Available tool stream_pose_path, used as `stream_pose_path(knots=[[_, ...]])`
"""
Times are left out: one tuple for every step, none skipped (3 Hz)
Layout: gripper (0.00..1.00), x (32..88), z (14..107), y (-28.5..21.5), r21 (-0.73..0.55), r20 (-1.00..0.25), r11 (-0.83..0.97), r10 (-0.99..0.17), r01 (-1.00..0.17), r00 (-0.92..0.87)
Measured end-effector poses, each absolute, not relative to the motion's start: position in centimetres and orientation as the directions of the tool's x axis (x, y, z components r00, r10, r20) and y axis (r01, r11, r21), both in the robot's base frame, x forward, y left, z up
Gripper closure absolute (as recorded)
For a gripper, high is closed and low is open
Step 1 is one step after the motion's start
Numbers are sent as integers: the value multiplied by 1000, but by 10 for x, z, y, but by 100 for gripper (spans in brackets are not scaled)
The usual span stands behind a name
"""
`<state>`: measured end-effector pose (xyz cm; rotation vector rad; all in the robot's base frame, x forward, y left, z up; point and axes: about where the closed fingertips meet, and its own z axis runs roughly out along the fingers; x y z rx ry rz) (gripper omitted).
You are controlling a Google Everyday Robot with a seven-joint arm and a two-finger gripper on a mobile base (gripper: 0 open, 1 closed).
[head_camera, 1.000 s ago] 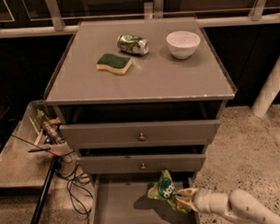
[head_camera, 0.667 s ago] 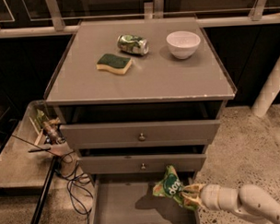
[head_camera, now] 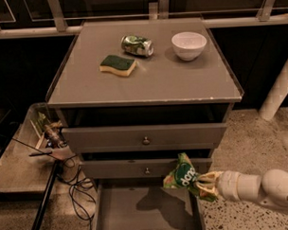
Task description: Pick green rice chip bag from bottom drawer and place on counter
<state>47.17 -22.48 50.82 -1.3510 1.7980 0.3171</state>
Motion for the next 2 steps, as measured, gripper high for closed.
stream_pose_path(knots=[[100, 471, 583, -247, -340, -712, 389, -701, -856, -36], [100, 471, 583, -247, -340, -712, 389, -701, -856, -36]])
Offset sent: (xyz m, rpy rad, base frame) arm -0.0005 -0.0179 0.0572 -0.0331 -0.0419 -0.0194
